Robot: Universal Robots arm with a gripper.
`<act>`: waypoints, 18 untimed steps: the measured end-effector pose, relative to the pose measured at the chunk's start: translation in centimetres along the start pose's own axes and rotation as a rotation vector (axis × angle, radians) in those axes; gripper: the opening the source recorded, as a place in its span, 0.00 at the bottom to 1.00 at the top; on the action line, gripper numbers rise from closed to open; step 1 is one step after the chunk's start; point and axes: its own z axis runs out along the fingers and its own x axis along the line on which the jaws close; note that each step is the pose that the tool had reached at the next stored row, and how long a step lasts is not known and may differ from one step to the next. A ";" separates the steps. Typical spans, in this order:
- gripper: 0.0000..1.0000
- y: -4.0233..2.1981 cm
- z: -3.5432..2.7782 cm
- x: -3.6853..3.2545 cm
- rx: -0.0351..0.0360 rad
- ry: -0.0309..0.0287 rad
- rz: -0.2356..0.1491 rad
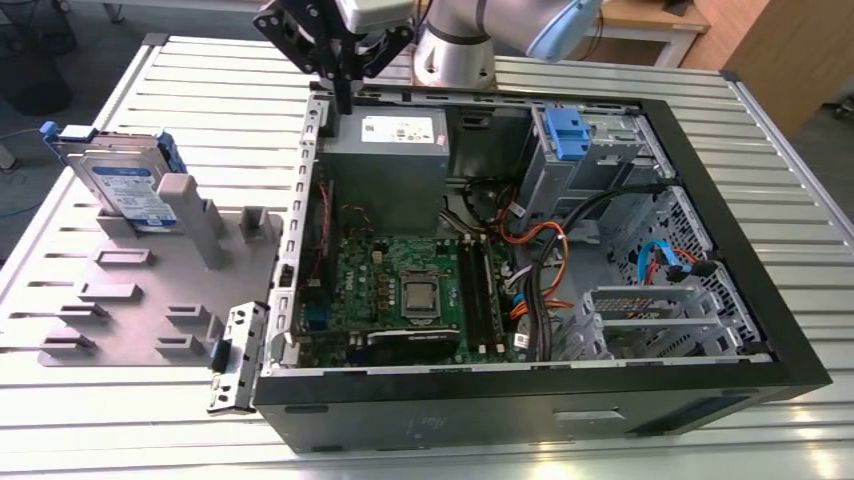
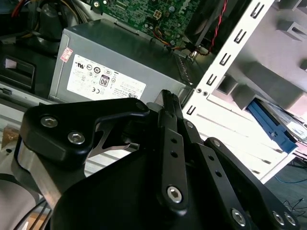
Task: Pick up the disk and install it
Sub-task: 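Reach for the disk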
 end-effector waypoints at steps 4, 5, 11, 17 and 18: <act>0.11 0.04 0.00 0.13 0.0009 -0.0001 0.000; 0.11 0.04 0.00 0.17 0.0010 -0.0001 0.000; 0.11 0.09 0.00 0.51 0.0022 -0.0004 0.000; 0.11 0.13 0.00 0.89 0.0037 -0.0006 0.000; 0.11 0.14 0.00 0.94 0.0039 -0.0007 0.000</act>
